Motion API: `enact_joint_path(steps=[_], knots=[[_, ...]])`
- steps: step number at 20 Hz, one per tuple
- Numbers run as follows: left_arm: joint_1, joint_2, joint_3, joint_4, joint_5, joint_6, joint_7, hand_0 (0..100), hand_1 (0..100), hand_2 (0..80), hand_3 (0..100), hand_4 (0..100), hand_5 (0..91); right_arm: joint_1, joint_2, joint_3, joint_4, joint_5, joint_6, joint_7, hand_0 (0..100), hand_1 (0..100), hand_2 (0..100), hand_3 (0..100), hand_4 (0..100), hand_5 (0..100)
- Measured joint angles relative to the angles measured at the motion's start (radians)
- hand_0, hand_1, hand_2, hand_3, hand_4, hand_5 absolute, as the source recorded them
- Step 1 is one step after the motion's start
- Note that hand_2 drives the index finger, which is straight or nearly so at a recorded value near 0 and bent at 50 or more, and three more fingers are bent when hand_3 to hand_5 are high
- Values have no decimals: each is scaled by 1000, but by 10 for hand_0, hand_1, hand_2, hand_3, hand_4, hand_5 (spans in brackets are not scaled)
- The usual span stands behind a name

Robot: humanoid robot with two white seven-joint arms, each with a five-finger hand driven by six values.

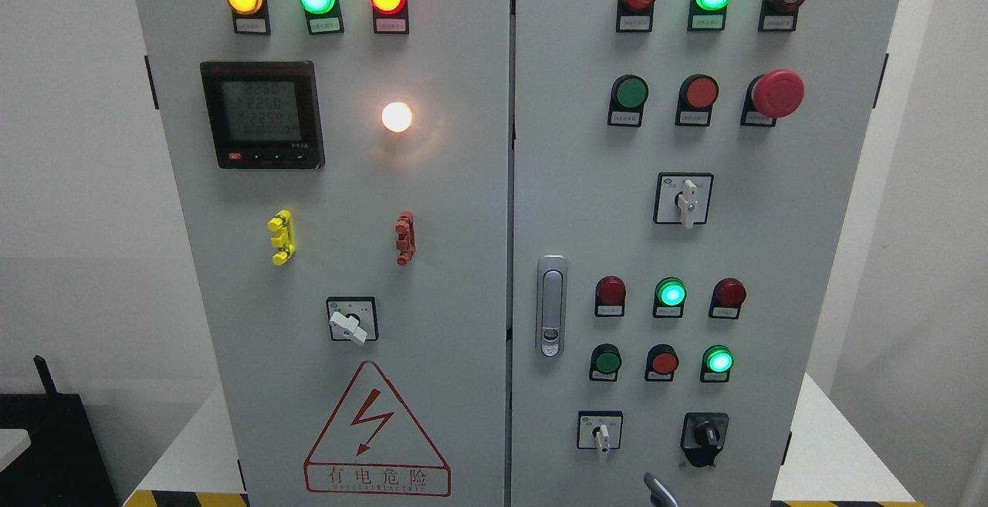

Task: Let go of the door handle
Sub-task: 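Raise the right hand up toward the silver lever door handle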

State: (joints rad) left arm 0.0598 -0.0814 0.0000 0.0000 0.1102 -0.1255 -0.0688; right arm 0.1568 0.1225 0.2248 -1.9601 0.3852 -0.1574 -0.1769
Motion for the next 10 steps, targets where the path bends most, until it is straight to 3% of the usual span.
enact_joint_path(steps=[1, 3, 6, 8, 10], knots=[[0, 0, 0, 0, 0, 0, 0, 120, 389, 0, 0, 0, 0, -9, 0, 7, 3, 58, -2, -29, 422, 317, 0, 457, 484, 654], [0, 0, 0, 0, 0, 0, 0, 120, 389, 0, 0, 0, 0, -32, 1, 24, 12, 187, -2, -86, 388, 427, 0, 551, 563, 761], [0, 0, 0, 0, 0, 0, 0, 120, 389, 0, 0, 0, 0, -78, 3, 49, 33, 379, 14, -167, 373, 465, 0, 666, 676, 891], [0, 0, 0, 0, 0, 0, 0, 120, 389, 0, 0, 0, 0, -101, 4, 66, 50, 482, 35, -199, 367, 472, 0, 736, 731, 940], [0, 0, 0, 0, 0, 0, 0, 120, 389, 0, 0, 0, 0, -121, 5, 84, 70, 563, 61, -225, 343, 480, 17, 948, 837, 974]])
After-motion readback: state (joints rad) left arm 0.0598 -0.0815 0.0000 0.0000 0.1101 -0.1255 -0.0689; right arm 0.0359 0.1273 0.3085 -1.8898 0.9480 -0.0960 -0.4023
